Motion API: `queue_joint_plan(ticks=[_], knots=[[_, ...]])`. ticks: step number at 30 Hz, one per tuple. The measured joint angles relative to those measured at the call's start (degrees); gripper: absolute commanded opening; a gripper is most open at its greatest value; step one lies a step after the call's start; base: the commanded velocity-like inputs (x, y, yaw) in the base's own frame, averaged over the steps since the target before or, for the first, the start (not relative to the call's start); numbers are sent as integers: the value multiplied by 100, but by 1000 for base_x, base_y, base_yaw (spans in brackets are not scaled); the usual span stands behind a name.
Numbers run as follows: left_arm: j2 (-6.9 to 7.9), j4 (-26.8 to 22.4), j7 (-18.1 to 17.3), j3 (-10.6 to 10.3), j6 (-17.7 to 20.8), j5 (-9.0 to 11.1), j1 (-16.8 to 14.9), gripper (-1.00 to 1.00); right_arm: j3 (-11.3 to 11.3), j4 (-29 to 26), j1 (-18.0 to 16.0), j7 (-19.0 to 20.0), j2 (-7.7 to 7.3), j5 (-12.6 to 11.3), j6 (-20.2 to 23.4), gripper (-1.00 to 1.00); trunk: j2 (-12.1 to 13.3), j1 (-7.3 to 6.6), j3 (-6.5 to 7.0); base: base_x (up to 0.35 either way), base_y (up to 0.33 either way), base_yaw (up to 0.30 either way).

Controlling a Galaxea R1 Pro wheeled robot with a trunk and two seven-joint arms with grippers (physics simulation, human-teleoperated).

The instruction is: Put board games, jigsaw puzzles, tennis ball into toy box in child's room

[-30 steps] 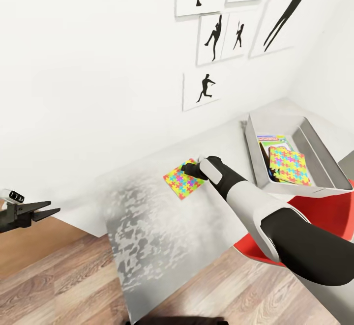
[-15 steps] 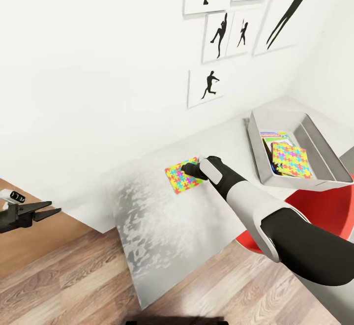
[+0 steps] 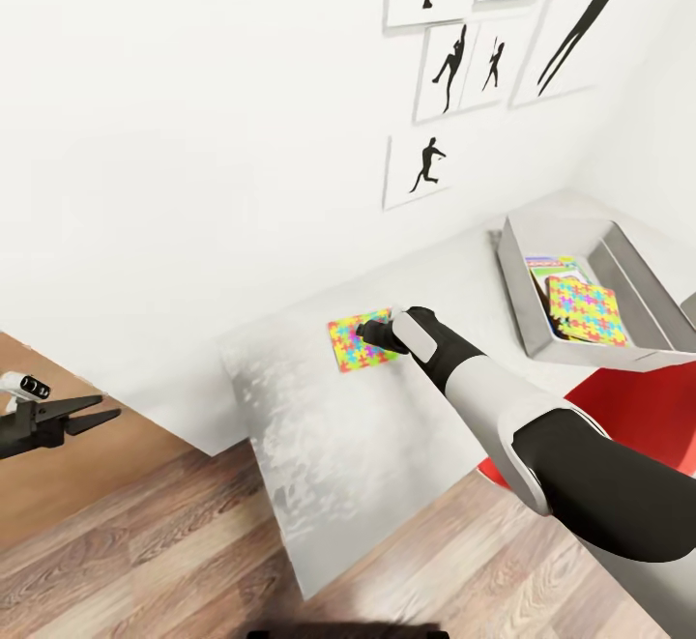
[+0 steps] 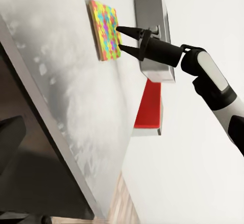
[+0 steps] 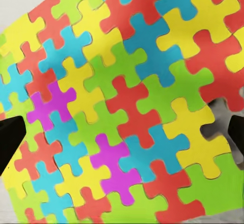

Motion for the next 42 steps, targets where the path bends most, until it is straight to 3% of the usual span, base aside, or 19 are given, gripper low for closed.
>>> queue_joint_plan(ticks=[17,24,31,42], knots=[[0,1,0,-7,11,0,0,100,4,1,0,16,0,-2,6,100,0,-1,0,-47,68,0],[0,3,0,-7,11,3,0,100,11,-10,-1,19,0,-11,8,100,-1,-1,-1,0,-159,0],[-11,2,0,-6,11,0,0,100,1,-101,-49,-11,0,28,433,100,-1,-1,0,0,-51,0],[-52,2,0,1,11,5,0,100,-6,-106,-378,-19,0,4,655,100,-1,1,0,-24,-1,0]])
